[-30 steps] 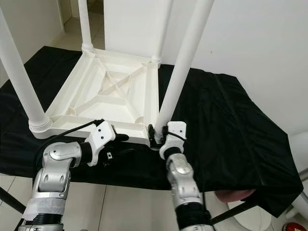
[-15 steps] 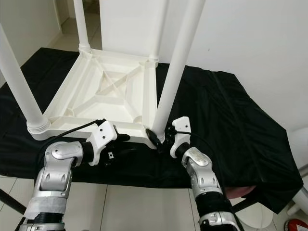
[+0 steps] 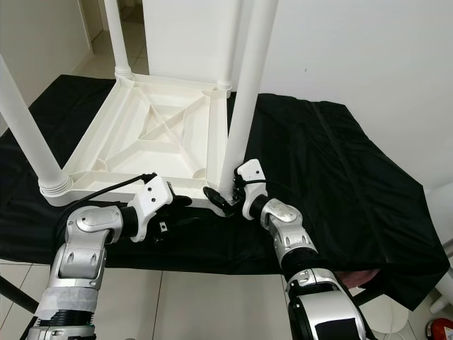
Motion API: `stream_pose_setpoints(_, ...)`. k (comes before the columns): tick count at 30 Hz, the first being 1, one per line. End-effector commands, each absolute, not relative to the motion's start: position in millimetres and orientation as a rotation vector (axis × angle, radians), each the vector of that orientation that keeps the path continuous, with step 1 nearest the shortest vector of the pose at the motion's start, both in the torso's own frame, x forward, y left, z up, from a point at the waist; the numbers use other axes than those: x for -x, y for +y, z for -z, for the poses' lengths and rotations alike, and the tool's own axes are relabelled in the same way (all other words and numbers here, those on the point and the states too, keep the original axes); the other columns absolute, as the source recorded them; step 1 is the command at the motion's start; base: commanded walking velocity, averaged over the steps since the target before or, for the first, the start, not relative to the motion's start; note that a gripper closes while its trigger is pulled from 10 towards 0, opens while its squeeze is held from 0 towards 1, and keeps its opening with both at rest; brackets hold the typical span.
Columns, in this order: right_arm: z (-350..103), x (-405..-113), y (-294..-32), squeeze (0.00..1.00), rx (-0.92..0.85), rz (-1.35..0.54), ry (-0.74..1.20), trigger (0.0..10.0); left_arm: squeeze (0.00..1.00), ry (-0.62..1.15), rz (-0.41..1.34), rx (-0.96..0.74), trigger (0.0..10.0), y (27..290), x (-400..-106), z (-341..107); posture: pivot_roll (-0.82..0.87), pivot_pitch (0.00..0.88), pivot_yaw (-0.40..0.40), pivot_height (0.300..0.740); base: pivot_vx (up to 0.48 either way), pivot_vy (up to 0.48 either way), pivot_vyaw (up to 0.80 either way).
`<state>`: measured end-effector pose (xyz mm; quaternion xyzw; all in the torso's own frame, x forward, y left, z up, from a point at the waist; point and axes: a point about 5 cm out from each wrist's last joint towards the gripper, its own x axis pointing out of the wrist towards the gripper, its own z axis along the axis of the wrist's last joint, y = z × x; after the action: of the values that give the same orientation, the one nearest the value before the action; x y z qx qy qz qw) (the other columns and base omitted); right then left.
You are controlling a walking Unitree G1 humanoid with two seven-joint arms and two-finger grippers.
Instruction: Building children table
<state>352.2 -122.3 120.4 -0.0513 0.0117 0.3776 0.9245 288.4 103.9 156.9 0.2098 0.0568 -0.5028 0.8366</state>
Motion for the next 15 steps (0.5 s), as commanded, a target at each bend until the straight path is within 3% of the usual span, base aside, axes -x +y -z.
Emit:
stream_pose_setpoints(1,-121,-353,-117,0.0,0.13,-0.814,0.035,0.0,0.0,0.057,0.794,-0.446,10.0,109,-300,-163,0.08,0.0,-0.067,0.74,0.0,0.0,0.0)
stream_pose_setpoints(12,-108,-348,-124,0.0,0.123,-0.861,0.043,0.0,0.0,0.06,0.794,-0.435,10.0,106,-299,-161,0.09,0.0,-0.084,0.74,0.0,0.0,0.0)
stream_pose_setpoints(13,-108,-348,-125,0.0,0.114,-0.843,0.043,6.4,0.0,0.06,0.793,-0.433,10.0,105,-299,-161,0.09,0.0,-0.096,0.74,0.0,0.0,0.0)
stream_pose_setpoints(14,-107,-348,-126,0.0,0.107,-0.822,0.046,9.4,0.0,0.06,0.792,-0.432,10.0,105,-299,-161,0.09,0.0,-0.099,0.74,0.0,0.0,0.0)
stream_pose_setpoints(15,-107,-348,-126,0.0,0.107,-0.822,0.046,9.4,0.0,0.06,0.792,-0.432,10.0,105,-299,-161,0.09,0.0,-0.099,0.74,0.0,0.0,0.0)
